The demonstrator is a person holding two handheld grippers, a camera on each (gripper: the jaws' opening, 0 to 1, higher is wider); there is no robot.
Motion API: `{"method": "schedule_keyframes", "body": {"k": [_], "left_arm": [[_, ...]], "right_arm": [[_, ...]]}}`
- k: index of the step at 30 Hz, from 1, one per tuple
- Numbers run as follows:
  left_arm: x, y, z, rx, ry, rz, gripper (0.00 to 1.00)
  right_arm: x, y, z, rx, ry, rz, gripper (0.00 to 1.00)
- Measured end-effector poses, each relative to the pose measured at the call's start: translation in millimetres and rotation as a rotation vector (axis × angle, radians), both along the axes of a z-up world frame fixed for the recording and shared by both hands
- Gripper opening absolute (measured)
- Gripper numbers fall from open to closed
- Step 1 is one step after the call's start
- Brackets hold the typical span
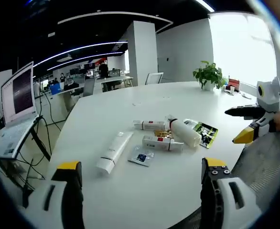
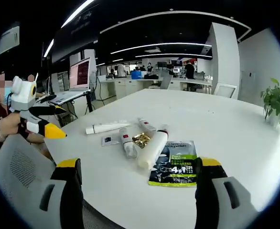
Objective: Arrange the skincare products in the storage area until every visible bottle or jar stands upright without overlapping.
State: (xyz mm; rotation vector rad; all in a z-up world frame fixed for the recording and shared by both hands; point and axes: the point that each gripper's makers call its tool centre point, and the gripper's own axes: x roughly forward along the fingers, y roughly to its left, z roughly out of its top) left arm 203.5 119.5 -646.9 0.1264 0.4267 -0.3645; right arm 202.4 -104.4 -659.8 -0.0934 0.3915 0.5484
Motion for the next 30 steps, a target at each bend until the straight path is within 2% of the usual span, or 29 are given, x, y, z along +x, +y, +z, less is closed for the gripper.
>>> {"method": "schedule_keyframes", "body": {"k": [9, 16, 24, 30], "left_arm": [[-2.4, -7.5, 0.6, 0.004, 0.005, -0.013, 0.99], [-3.2, -9.7, 1.4, 0.007, 0.007, -0.02, 0.99], [1.3, -7.9, 2.3, -0.048, 0.004, -0.028, 0.99], [3.1, -6.8, -0.2, -0.017, 0.004, -0.032, 0.99]], "right_arm": [[1.4, -0.8, 0.8, 0.0, -0.001, -0.004, 1.0], [1.3, 0.6, 0.2, -0.036, -0.01, 0.009, 1.0], [2.3, -1.6, -0.5, -0.046, -0.001, 0.003, 1.0], [8.2, -3.2, 1.1, -0.053, 0.003, 0.001, 1.0]]}}
